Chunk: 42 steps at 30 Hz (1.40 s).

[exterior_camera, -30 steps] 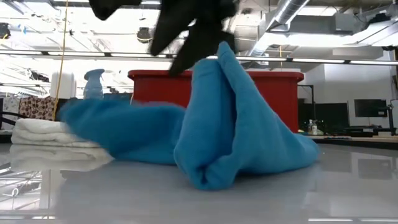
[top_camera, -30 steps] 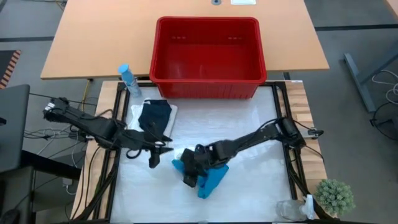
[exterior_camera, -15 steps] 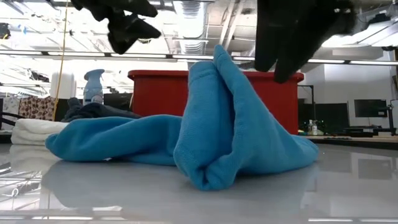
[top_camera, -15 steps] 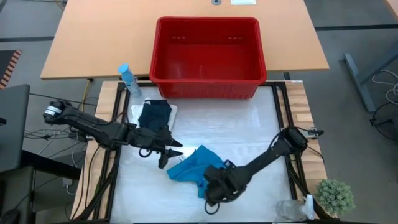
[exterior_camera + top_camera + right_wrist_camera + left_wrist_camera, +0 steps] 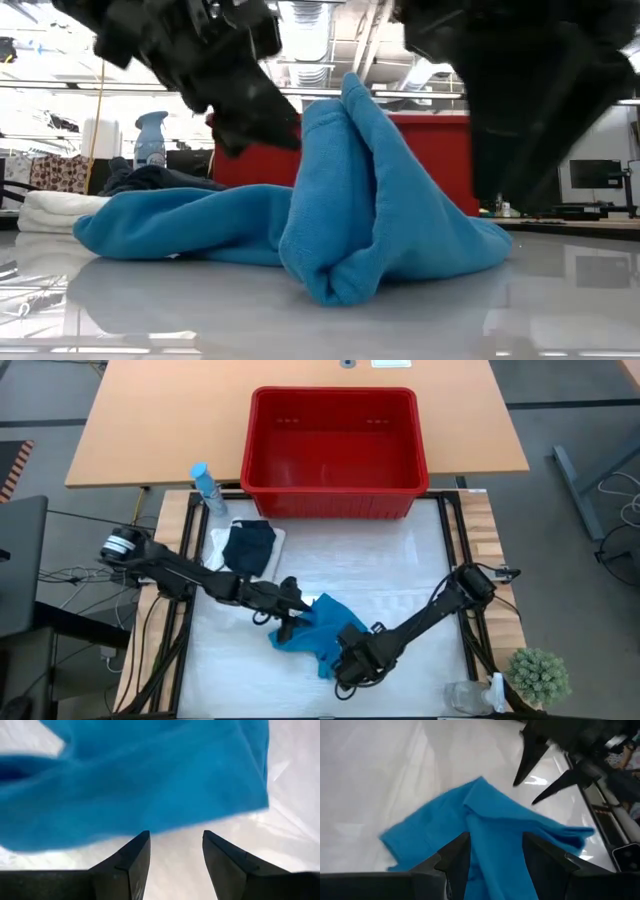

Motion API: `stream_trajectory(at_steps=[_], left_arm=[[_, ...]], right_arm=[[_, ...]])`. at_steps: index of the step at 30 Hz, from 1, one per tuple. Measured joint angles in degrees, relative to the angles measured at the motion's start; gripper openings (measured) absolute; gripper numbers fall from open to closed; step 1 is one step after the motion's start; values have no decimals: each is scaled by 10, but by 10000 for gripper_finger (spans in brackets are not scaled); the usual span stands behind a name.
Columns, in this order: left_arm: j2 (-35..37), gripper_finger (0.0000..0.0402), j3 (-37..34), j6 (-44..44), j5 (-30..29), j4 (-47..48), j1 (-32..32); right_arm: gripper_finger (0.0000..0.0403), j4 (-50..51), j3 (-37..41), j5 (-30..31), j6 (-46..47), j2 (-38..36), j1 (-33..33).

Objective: Fold Laundry from Bin
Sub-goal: Fold the blue shorts

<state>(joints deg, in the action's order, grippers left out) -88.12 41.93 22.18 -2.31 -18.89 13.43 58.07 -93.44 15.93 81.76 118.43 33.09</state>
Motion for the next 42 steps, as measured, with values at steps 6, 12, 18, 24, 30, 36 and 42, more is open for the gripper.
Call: stream_trajectory(at_steps=[6,12,18,24,30,36,42], left_arm=[[-79,169,23,9,38,-12,-8],[-131,169,37,8,36,-7,-16],[-143,169,37,69,8,33,-34],[-142,169,37,111,-24,41,-38],[-142,169,37,125,-30,44,-38],[-142,169,37,126,-31,46,-38],[-142,169,37,128,-31,46,-38]], right_arm=[[203,23,11,-35,37,0,20],[203,50,-3,-22,44,-2,38],[203,-13,-46,100,-15,-31,44],[203,-88,-45,92,-77,-11,23],[203,-115,-45,86,-87,14,13],[203,-129,-45,98,-88,19,13],[201,-102,-45,97,-88,19,0]])
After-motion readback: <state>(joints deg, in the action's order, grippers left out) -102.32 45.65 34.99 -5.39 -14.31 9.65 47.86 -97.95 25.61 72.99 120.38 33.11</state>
